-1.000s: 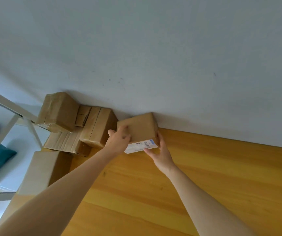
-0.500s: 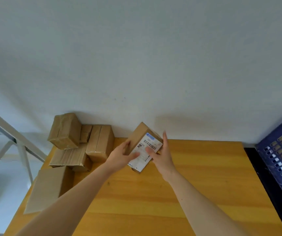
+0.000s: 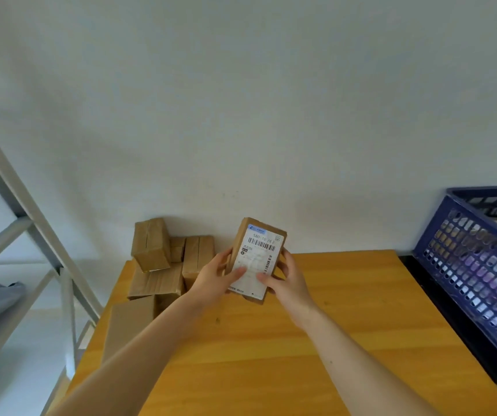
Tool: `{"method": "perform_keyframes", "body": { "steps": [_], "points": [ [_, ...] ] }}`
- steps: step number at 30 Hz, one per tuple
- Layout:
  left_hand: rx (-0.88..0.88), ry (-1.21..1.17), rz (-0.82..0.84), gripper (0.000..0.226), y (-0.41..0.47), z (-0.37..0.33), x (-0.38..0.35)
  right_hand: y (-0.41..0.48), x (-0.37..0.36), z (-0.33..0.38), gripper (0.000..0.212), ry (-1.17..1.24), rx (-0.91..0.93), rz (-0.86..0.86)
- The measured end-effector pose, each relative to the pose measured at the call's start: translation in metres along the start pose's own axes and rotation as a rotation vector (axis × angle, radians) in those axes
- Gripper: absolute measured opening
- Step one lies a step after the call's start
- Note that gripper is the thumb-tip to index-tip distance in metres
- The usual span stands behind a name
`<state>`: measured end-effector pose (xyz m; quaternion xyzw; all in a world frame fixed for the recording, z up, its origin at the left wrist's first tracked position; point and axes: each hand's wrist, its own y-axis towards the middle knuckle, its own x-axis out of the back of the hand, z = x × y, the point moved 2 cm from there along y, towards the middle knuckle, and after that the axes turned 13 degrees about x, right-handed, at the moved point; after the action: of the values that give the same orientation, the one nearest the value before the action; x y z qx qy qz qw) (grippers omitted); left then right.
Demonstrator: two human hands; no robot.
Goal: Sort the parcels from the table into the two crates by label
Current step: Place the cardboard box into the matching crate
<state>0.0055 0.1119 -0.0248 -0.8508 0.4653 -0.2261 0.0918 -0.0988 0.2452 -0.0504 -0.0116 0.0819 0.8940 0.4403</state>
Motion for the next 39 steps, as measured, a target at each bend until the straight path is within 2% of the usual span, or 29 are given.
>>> {"method": "perform_keyframes", "body": {
  "steps": [9, 18, 23, 29, 39],
  "points": [
    [-0.024, 0.001, 0.081, 0.062, -0.044, -0.005, -0.014, -0.061, 0.013, 0.046, 0.063, -0.068, 0.090, -0.077],
    [-0.069, 0.001, 0.225, 0.062, -0.074, -0.034, -0.092, -0.114, 0.087, 0.077, 0.065, -0.148, 0.109, -0.221],
    [-0.141, 0.008, 0.328, 0.061, -0.094, -0.057, -0.156, -0.151, 0.149, 0.093, 0.055, -0.173, 0.103, -0.329],
    [-0.175, 0.045, 0.443, 0.063, -0.137, -0.076, -0.249, -0.210, 0.237, 0.110, 0.063, -0.205, 0.083, -0.422],
    [-0.191, 0.145, 0.506, 0.065, -0.236, -0.101, -0.414, -0.320, 0.386, 0.137, 0.053, -0.262, 0.089, -0.575]
  ]
}}
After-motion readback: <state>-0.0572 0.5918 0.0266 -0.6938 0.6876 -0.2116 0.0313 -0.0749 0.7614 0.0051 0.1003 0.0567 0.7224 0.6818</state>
